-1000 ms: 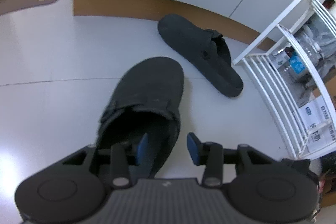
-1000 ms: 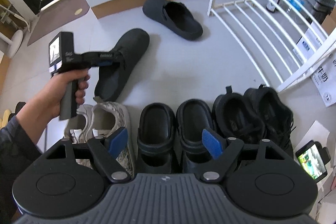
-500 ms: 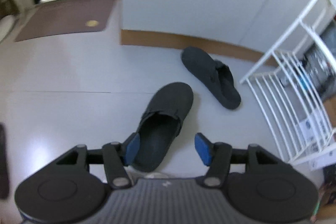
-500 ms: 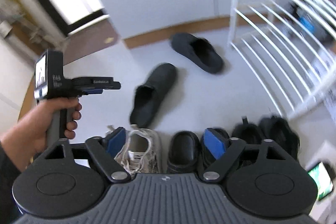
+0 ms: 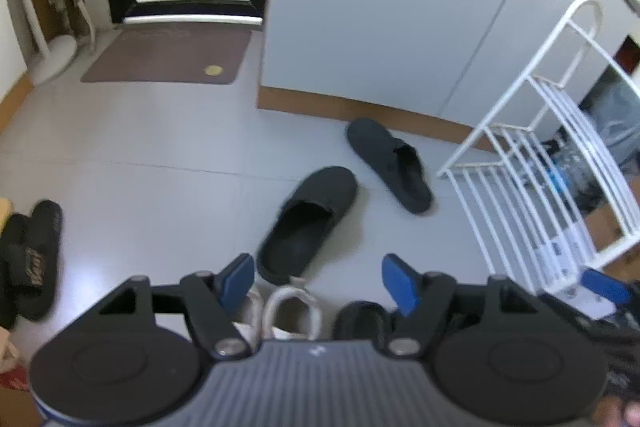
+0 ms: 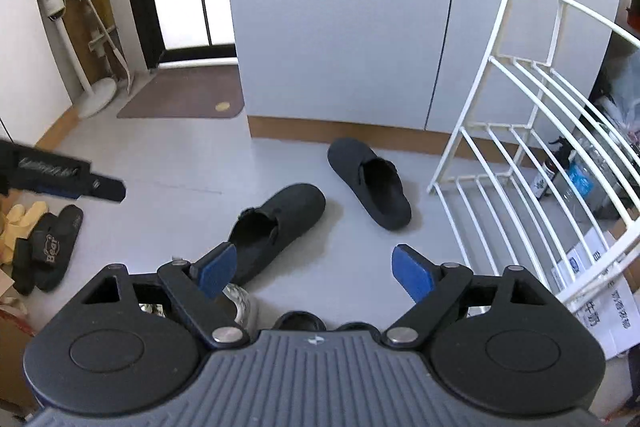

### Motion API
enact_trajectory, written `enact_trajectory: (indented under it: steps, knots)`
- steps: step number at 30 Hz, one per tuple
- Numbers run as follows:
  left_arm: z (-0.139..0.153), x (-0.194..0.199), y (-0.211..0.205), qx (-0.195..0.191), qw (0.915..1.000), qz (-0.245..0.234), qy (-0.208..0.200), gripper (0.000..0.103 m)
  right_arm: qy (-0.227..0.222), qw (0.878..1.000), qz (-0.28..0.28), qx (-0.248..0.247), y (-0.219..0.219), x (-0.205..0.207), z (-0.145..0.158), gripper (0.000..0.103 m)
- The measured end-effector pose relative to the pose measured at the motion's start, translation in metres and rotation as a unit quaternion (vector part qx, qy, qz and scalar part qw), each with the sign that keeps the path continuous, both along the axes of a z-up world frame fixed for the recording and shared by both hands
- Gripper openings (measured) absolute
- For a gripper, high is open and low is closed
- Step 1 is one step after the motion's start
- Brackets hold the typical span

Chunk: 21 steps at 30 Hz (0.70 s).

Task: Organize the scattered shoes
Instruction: 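Move the right tool over the black clog lying by the cabinet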

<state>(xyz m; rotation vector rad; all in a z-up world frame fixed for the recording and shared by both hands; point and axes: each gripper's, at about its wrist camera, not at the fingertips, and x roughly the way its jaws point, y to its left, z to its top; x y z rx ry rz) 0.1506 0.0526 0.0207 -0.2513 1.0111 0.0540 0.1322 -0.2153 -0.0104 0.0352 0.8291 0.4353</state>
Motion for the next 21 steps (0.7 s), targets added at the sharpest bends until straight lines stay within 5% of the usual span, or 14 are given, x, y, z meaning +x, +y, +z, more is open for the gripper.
enact_trajectory:
  steps: [6,15,21]
  knots:
    - [-0.009,0.003,0.0,-0.004,0.9999,-0.011,-0.004,0.073,0.02,1.0,0.015,-0.006,0.015,0.008,-0.019,0.088]
    - [-0.038,0.038,0.008,0.055,0.9981,-0.026,0.004,0.073,0.009,0.993,0.106,-0.056,0.057,0.038,-0.049,0.088]
    - [-0.062,0.059,0.027,0.061,0.9979,-0.017,0.012,0.073,0.025,0.995,0.089,-0.039,0.079,0.078,-0.07,0.088]
